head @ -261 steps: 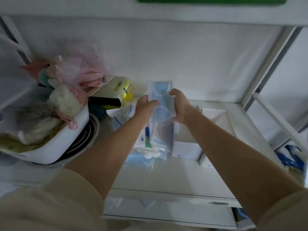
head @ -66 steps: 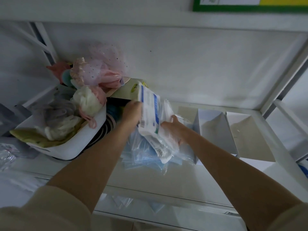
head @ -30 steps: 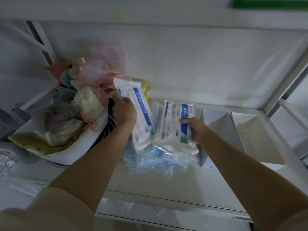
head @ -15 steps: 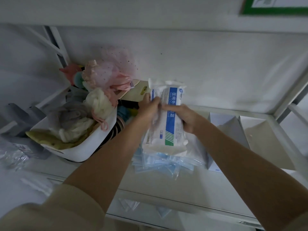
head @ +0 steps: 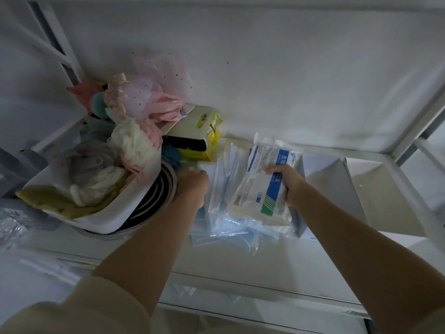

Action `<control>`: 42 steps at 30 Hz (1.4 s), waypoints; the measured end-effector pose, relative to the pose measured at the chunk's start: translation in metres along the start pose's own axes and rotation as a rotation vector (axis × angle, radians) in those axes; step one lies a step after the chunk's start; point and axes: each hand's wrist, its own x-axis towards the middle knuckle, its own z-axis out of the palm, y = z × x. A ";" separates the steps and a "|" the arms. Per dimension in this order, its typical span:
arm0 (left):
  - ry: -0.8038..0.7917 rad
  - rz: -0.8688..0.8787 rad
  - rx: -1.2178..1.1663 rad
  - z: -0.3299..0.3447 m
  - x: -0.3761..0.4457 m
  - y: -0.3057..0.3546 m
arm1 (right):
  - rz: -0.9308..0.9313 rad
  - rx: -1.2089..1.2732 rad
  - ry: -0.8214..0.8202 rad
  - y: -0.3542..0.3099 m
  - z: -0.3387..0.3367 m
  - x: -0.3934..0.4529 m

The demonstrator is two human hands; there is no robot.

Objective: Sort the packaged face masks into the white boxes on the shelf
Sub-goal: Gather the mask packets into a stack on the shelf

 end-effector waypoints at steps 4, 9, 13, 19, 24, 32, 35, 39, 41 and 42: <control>0.048 0.142 -0.059 0.000 -0.002 0.000 | 0.002 0.020 -0.043 0.004 -0.005 0.003; -0.346 -0.125 -0.368 -0.003 -0.010 0.001 | -0.017 0.034 -0.059 0.005 -0.008 0.007; -0.601 -0.082 -0.324 0.003 -0.015 0.002 | -0.026 0.059 -0.058 0.005 -0.010 0.007; -0.762 -0.135 -0.294 0.012 -0.018 0.006 | -0.058 0.066 -0.039 0.004 -0.017 0.004; -0.565 -0.097 -0.332 0.016 -0.022 0.019 | -0.024 0.035 -0.050 0.004 -0.015 0.001; 0.329 0.426 -0.597 -0.027 -0.024 0.072 | 0.016 -0.063 -0.028 -0.003 0.000 -0.007; 0.342 0.443 -0.671 -0.037 -0.026 0.081 | -0.022 -0.038 -0.070 -0.013 0.013 -0.013; 0.145 0.322 -0.740 -0.035 -0.036 0.073 | -0.064 -0.016 -0.077 -0.023 0.027 -0.020; -0.175 0.197 -0.829 -0.032 -0.039 0.060 | -0.081 0.007 -0.012 -0.025 0.029 -0.022; -0.317 0.162 -0.878 -0.031 -0.037 0.052 | -0.092 0.030 0.044 -0.025 0.028 -0.023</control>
